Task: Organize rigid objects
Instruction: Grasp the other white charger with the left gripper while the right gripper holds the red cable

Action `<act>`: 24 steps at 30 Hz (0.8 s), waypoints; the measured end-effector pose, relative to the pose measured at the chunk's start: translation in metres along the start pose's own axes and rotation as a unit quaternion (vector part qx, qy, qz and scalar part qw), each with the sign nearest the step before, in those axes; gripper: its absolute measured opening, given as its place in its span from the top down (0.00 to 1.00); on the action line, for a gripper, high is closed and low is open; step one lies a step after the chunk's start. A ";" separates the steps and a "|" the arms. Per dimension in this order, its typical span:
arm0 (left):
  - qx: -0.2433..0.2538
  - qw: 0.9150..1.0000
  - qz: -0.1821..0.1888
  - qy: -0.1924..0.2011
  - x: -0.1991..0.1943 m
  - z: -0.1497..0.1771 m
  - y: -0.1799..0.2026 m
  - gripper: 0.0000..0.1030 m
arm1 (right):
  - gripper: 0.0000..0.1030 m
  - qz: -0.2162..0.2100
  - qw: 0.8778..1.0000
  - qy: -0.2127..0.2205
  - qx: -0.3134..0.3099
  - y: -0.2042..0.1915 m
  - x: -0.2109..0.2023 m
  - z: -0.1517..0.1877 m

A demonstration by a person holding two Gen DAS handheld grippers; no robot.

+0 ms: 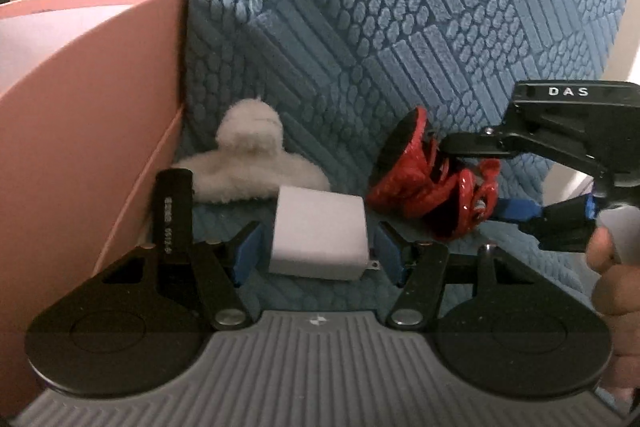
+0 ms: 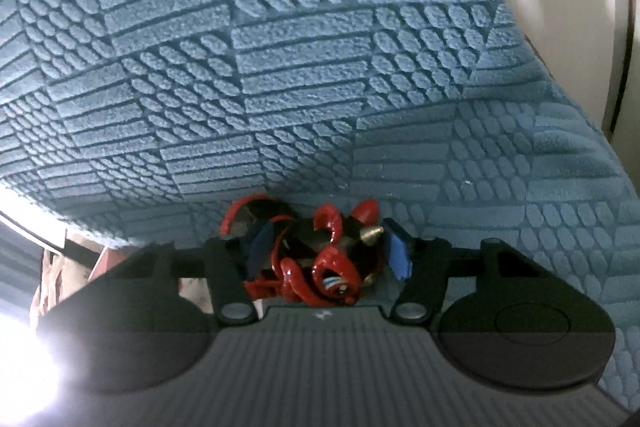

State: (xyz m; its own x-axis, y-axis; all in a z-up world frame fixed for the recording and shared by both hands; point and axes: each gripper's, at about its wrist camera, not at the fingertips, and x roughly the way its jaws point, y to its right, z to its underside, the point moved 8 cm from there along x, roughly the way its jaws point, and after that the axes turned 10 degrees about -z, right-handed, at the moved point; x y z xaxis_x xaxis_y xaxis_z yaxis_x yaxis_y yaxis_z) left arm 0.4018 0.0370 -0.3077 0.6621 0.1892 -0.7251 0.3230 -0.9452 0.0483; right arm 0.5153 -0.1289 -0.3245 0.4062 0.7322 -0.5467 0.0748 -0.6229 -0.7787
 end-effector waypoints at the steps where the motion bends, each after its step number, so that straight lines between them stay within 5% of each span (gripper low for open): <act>1: 0.006 1.000 -0.004 0.004 0.000 -0.001 0.000 0.36 | 0.41 0.001 1.000 -0.002 0.002 -0.001 -0.001 0.001; 4: 0.014 1.000 -0.001 0.003 -0.002 -0.002 0.003 0.45 | 0.46 0.001 1.000 -0.005 -0.011 -0.012 -0.007 -0.006; 8: 0.022 1.000 -0.009 0.003 -0.007 0.001 0.006 0.45 | 0.46 0.021 0.997 -0.012 -0.068 -0.029 -0.012 -0.006; 13: 0.008 1.000 -0.009 -0.006 -0.020 0.011 -0.002 0.45 | 0.61 0.008 0.996 -0.009 -0.083 -0.043 -0.023 -0.005; 24: -0.034 0.999 -0.002 -0.022 -0.062 0.041 -0.027 0.45 | 0.62 0.046 0.982 0.001 -0.185 -0.074 -0.056 0.010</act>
State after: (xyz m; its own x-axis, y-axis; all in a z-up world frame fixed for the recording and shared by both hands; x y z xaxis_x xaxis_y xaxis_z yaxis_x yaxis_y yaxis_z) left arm 0.3244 0.0398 -0.2926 0.6302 0.1805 -0.7551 0.3722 -0.9238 0.0898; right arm 0.4782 -0.1214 -0.2389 0.4292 0.6676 -0.6083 0.3632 -0.7443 -0.5605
